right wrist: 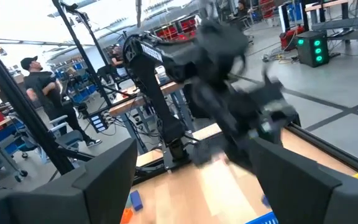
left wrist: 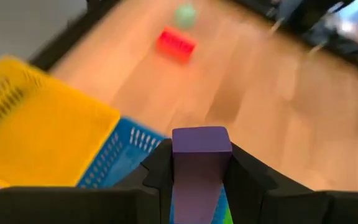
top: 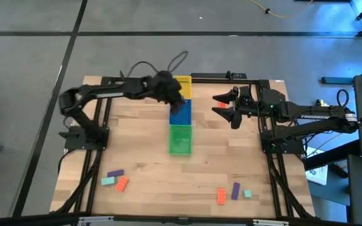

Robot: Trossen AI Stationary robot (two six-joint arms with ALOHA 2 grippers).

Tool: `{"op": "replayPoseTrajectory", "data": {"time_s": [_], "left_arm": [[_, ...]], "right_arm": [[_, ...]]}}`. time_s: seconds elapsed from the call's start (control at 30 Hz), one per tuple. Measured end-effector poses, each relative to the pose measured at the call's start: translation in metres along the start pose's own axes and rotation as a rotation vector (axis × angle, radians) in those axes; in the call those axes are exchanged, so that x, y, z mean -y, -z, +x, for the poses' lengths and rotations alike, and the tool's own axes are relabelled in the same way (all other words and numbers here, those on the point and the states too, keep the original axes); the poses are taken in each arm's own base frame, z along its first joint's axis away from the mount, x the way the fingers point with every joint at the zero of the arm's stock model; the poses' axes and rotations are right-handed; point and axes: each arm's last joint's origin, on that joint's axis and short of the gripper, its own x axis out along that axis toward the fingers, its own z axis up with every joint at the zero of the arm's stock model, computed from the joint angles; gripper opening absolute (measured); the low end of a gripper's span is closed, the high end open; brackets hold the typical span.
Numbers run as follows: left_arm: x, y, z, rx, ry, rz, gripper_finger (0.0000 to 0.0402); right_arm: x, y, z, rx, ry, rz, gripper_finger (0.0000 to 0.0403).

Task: Sort & place blocks by color
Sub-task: Put the top violet block into the blue basket

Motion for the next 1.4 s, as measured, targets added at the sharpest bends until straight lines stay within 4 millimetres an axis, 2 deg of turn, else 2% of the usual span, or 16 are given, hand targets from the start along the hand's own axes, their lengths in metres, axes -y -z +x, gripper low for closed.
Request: {"op": "replayPoseTrajectory", "data": {"time_s": [0.2, 0.4, 0.53, 0.8, 1.27, 1.4], "left_arm": [[-0.014, 0.026, 0.051, -0.136, -0.087, -0.172, 0.0099], [-0.024, 0.048, 0.074, -0.227, -0.207, -0.361, 0.0099], [-0.027, 0.057, 0.078, -0.267, -0.28, -0.409, 0.0099], [-0.027, 0.057, 0.078, -0.256, -0.297, -0.453, 0.0107], [-0.022, 0.057, 0.079, -0.237, -0.312, -0.429, 0.012], [-0.022, 0.056, 0.08, -0.231, -0.3, -0.406, 0.0139]], "right_arm": [[0.0, 0.0, 0.0, 0.006, 0.013, 0.0, 0.0313], [0.0, 0.0, 0.0, 0.006, 0.014, 0.005, 0.0313], [0.0, 0.0, 0.0, 0.005, 0.014, 0.004, 0.0313], [0.0, 0.0, 0.0, 0.005, 0.014, 0.004, 0.0313], [0.0, 0.0, 0.0, 0.005, 0.014, 0.003, 0.0313], [0.0, 0.0, 0.0, 0.005, 0.014, 0.003, 0.0313]]}}
